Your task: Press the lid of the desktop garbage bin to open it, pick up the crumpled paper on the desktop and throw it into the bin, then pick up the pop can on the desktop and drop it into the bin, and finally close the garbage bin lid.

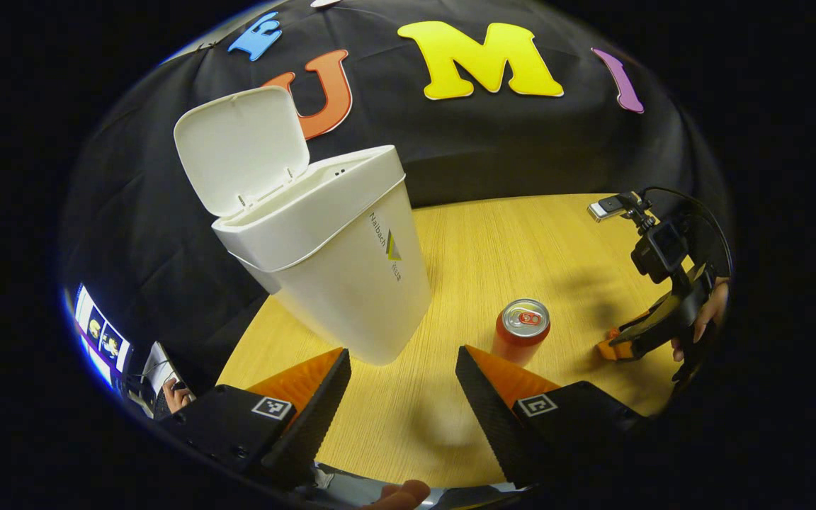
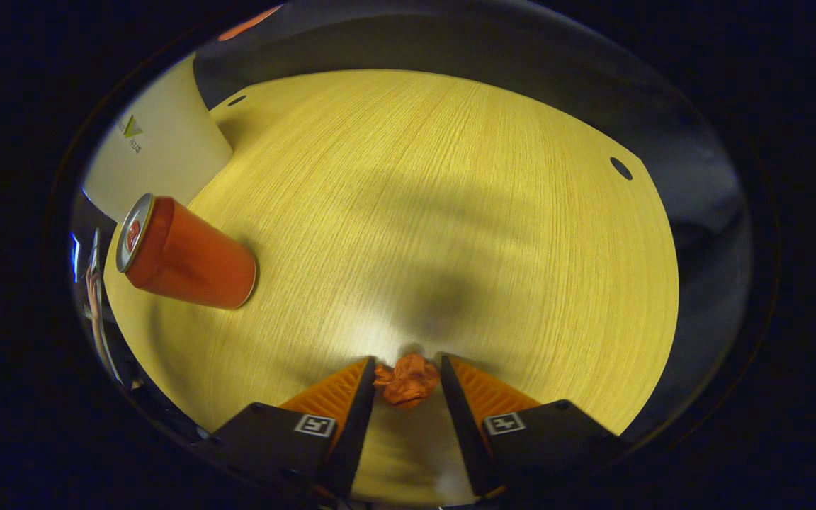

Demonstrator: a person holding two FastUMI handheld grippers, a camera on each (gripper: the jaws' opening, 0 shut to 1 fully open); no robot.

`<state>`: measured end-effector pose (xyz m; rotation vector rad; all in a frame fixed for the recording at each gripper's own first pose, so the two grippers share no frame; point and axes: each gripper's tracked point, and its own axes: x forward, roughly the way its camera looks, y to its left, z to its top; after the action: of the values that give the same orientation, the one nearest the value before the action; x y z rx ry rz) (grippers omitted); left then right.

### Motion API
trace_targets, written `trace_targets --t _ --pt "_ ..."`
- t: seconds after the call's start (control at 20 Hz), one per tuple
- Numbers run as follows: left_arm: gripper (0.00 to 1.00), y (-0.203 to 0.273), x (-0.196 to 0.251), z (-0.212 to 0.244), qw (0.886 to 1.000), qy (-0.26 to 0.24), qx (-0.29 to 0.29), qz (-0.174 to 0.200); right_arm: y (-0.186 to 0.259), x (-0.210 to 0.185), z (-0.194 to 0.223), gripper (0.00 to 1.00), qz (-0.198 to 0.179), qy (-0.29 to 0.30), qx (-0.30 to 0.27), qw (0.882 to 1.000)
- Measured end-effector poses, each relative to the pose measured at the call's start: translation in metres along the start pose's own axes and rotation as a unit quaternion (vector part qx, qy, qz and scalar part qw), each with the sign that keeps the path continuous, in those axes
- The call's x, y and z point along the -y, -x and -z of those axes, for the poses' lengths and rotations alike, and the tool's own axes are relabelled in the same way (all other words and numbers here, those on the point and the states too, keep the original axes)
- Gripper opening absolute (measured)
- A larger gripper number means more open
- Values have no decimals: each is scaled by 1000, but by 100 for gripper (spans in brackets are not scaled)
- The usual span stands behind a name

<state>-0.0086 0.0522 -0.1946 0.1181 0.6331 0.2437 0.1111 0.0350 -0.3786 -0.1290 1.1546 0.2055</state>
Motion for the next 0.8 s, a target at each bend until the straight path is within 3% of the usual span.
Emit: trace_targets --t 0.05,0.2,0.3,0.55,0.8 --pt "99 1 0 2 1000 2 -3 0 1 -1 -1 48 0 -2 -2 1000" --pt "99 3 -3 4 1000 -1 -5 -4 3 -2 -2 46 3 0 2 1000" --pt "99 5 -6 6 1000 -5 -5 -6 4 -7 0 32 -2 0 0 1000" --pt "99 12 -10 7 1000 4 1 -2 32 -10 -12 32 -9 -13 33 999" --pt "99 14 -8 6 999 5 20 25 103 -7 -53 32 -13 -14 107 994"
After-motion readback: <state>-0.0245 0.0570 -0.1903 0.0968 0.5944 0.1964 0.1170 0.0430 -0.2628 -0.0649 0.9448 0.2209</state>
